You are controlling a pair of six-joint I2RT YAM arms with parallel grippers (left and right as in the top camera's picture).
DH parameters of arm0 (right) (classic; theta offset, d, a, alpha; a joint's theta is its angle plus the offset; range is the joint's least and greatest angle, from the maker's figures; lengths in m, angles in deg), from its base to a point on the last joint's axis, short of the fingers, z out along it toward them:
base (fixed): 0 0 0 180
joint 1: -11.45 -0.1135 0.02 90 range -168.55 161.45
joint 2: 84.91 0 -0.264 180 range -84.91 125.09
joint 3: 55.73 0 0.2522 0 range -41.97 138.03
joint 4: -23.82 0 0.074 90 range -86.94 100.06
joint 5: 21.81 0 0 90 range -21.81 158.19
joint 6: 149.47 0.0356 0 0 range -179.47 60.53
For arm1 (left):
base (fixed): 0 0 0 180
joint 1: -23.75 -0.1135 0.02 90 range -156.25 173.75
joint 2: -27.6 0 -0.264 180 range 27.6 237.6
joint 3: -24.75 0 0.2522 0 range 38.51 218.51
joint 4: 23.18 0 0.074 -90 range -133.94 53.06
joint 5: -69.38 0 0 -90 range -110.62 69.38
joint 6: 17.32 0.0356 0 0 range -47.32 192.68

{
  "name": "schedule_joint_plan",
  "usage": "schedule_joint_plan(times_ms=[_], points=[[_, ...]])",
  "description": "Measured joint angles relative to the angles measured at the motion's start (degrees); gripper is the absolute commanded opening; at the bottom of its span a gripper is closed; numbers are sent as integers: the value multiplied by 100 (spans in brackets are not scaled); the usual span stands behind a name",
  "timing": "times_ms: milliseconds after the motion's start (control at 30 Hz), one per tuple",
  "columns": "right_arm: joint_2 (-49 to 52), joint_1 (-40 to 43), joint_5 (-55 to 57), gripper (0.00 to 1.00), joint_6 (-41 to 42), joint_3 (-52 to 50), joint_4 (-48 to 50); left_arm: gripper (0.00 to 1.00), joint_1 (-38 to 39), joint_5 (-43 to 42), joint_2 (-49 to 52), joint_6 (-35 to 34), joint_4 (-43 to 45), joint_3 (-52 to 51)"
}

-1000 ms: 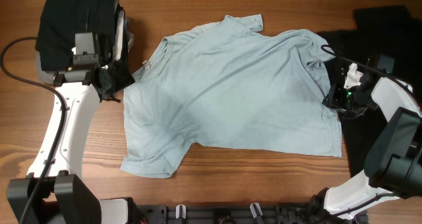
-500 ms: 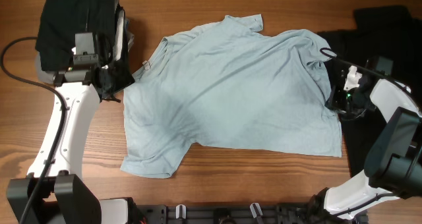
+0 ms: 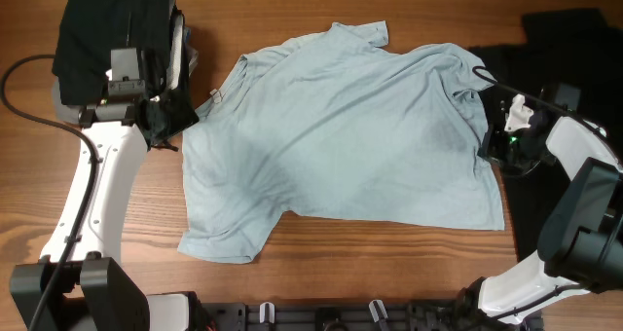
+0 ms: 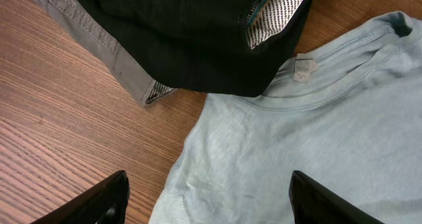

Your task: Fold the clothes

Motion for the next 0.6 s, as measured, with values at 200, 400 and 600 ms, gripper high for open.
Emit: schedule_joint_plan(times_ms=[200, 400, 600], points=[[-4, 0, 127, 4, 529, 640, -503, 83, 0, -2, 0, 52, -4, 0], [-15, 0, 505, 4, 844, 837, -990, 85, 0, -85, 9, 245, -236, -2], [-15, 0, 640, 4, 846, 837, -1141, 82, 0, -149, 431, 297, -282, -170]])
